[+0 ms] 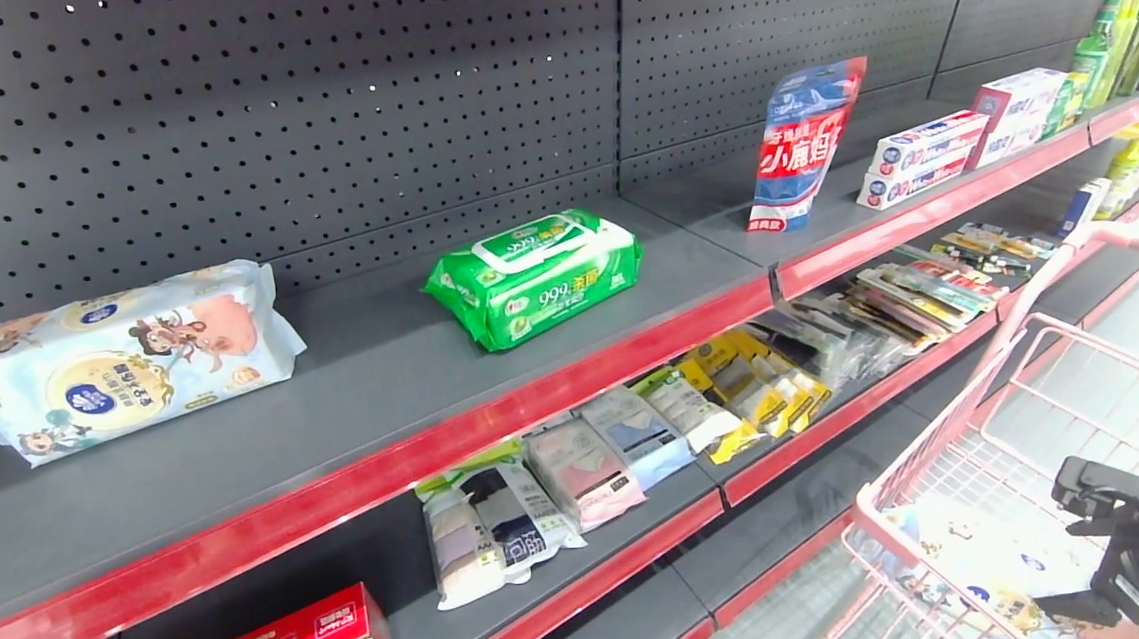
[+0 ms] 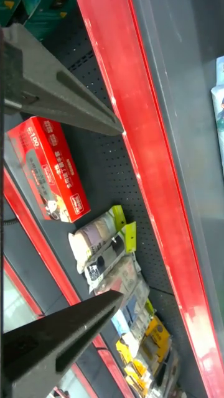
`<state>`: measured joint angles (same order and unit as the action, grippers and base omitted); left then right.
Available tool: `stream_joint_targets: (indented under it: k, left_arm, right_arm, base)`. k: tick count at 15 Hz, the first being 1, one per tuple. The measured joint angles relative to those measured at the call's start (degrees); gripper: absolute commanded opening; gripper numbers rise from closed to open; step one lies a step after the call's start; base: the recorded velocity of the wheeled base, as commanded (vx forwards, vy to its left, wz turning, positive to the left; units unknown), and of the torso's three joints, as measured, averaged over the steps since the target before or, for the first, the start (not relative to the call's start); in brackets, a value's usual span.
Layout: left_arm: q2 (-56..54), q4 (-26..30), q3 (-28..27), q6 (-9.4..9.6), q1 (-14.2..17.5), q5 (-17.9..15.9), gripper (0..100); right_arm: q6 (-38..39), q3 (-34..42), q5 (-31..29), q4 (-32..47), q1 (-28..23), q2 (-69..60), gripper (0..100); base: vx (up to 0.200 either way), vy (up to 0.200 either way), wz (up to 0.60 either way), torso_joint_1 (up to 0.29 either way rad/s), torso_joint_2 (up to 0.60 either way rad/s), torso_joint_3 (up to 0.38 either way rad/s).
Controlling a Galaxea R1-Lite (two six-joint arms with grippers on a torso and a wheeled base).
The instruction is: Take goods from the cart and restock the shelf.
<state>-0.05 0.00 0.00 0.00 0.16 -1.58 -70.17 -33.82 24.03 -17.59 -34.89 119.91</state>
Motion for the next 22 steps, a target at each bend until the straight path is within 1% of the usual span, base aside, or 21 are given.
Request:
stream_joint_targets:
  k: [2,7,11,12,14,19,22]
  left_arm:
    - [0.00,0.00,0.00,0.00,0.00,0.02,100]
    - [0.00,0.00,0.00,0.00,0.00,0.02,100]
    - [0.00,0.00,0.00,0.00,0.00,0.00,100]
    - [0.00,0.00,0.00,0.00,0.00,0.00,100]
    - [0.00,0.00,0.00,0.00,0.00,0.02,100]
    - [0.00,0.00,0.00,0.00,0.00,0.00,100]
    - [0.00,0.00,0.00,0.00,0.00,0.00,100]
  right_arm:
    - [-3.01,-2.67,0.95,0.02,-0.09,2.86,100]
    - [-3.60,-6.14,2.66,0.02,0.13,6.69,100]
    - [-3.62,-5.68,3.43,0.07,2.04,8.29,100]
    - [-3.62,-5.16,4.97,0.02,2.73,8.57,100]
    - [-3.62,-4.46,5.74,0.02,3.41,9.25,100]
    - [-3.73,-4.91,5.53,0.02,3.06,10.69,100]
    - [-5.34,-5.07,5.36,-0.06,2.26,11.13,100]
  base:
    - [0.000,0.000,0.00,0.000,0.00,0.000]
    - [0.000,0.000,0.00,0.000,0.00,0.000]
    - [0.000,0.000,0.00,0.000,0.00,0.000]
    - [0.000,0.000,0.00,0.000,0.00,0.000]
    - [0.000,0.000,0.00,0.000,0.00,0.000]
    - [0.000,0.000,0.00,0.000,0.00,0.000]
    - [0.000,0.000,0.00,0.000,0.00,0.000]
